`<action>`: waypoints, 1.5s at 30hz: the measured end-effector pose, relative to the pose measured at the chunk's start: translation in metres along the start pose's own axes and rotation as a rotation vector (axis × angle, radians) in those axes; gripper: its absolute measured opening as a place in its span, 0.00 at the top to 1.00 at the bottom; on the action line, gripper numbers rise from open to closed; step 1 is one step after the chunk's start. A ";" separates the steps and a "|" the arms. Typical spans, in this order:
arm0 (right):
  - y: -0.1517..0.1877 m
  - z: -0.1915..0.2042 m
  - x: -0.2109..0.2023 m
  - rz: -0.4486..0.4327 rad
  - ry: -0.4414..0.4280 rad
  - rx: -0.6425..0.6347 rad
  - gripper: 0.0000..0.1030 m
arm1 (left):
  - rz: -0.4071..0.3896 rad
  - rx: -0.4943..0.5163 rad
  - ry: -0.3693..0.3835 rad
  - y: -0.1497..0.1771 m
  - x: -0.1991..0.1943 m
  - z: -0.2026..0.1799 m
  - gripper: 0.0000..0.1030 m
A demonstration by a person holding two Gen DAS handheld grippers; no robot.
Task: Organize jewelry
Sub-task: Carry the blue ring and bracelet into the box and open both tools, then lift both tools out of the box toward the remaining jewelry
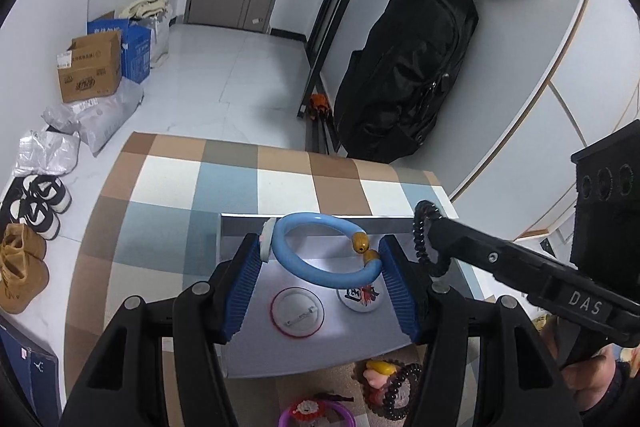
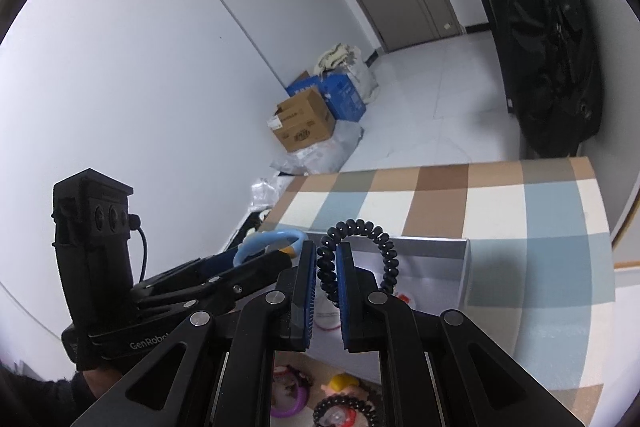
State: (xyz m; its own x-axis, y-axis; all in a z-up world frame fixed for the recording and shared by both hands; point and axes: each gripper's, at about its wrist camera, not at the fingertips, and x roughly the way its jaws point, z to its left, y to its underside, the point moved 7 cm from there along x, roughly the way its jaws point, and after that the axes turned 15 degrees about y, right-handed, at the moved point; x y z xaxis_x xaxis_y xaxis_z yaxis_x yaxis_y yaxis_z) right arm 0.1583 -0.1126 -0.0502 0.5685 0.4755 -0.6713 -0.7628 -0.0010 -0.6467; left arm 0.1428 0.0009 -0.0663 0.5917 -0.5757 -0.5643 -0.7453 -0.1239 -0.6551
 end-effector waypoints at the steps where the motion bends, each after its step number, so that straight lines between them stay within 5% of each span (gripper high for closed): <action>1: 0.000 -0.001 0.003 0.012 -0.001 0.003 0.91 | 0.004 -0.002 0.000 0.000 0.001 0.000 0.47; 16: -0.001 -0.012 0.013 0.063 0.003 0.034 0.86 | 0.105 -0.056 0.045 0.009 0.023 0.000 0.46; 22: -0.006 -0.023 0.005 0.032 0.018 0.078 0.60 | 0.098 -0.061 0.064 0.008 0.020 -0.005 0.26; 32: -0.003 -0.027 -0.004 0.012 0.039 0.082 0.29 | 0.082 -0.038 0.021 0.011 0.013 -0.005 0.26; 45: 0.018 -0.015 -0.027 -0.052 0.049 0.034 0.08 | -0.052 0.042 -0.054 0.020 -0.037 -0.021 0.26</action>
State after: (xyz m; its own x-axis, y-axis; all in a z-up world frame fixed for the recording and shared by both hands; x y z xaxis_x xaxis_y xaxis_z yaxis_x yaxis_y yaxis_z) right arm 0.1338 -0.1386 -0.0490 0.6213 0.4308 -0.6545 -0.7413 0.0525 -0.6692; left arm 0.0991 0.0030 -0.0480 0.6457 -0.5246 -0.5549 -0.7004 -0.1175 -0.7040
